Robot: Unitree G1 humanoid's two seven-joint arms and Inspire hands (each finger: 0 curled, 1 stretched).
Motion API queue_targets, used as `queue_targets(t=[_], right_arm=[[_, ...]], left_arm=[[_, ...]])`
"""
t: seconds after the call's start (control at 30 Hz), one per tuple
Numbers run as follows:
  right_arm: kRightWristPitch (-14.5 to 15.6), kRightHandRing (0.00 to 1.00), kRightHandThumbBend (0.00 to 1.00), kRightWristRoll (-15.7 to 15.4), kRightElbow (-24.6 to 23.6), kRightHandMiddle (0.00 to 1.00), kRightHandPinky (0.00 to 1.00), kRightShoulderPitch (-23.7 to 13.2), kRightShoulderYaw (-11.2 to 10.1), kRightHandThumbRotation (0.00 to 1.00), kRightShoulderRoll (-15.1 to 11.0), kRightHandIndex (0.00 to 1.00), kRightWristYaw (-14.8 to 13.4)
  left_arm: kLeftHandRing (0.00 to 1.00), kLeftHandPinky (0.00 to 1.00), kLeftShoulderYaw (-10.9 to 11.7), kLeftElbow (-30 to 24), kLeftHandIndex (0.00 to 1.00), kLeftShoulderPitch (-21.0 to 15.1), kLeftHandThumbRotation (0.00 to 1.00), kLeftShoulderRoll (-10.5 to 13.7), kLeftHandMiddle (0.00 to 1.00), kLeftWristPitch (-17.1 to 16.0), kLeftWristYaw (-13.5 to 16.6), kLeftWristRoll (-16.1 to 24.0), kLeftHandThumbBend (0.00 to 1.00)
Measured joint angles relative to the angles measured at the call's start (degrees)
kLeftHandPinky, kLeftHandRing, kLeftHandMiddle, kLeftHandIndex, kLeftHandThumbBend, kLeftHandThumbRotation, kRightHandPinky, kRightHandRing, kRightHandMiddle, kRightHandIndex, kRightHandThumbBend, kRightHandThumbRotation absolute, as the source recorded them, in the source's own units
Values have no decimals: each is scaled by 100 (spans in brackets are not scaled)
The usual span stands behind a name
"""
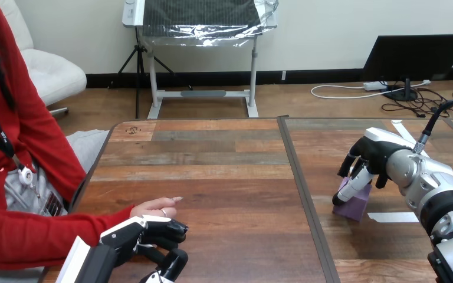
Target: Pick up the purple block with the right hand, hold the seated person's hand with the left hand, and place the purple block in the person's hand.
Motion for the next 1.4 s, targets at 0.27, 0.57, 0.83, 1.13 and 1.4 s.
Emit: queue_targets(t=[0.27, 0.57, 0.83, 1.13, 1.4], right_arm=[[48, 53, 86, -22, 0, 59, 50, 0, 1, 0, 0, 61, 29], [89, 56, 93, -36, 1, 62, 51, 0, 41, 7, 0, 63, 72], [88, 57, 95, -26, 0, 63, 53, 0, 43, 9, 0, 63, 73], [88, 59, 95, -21, 0, 65, 55, 0, 43, 9, 0, 64, 78], [88, 59, 95, -22, 0, 65, 54, 0, 45, 10, 0, 65, 132]], left_arm=[[63, 56, 90, 0, 60, 2, 55, 0, 64, 0, 4, -31, 60], [65, 57, 244, 0, 61, 9, 47, 0, 66, 0, 8, -104, 56], [66, 59, 323, 0, 61, 29, 40, 0, 67, 0, -1, -200, 53], [66, 59, 368, 0, 61, 33, 34, 0, 67, -10, -32, -245, 52], [65, 58, 372, 0, 60, 32, 29, 0, 66, -11, -62, -264, 51]])
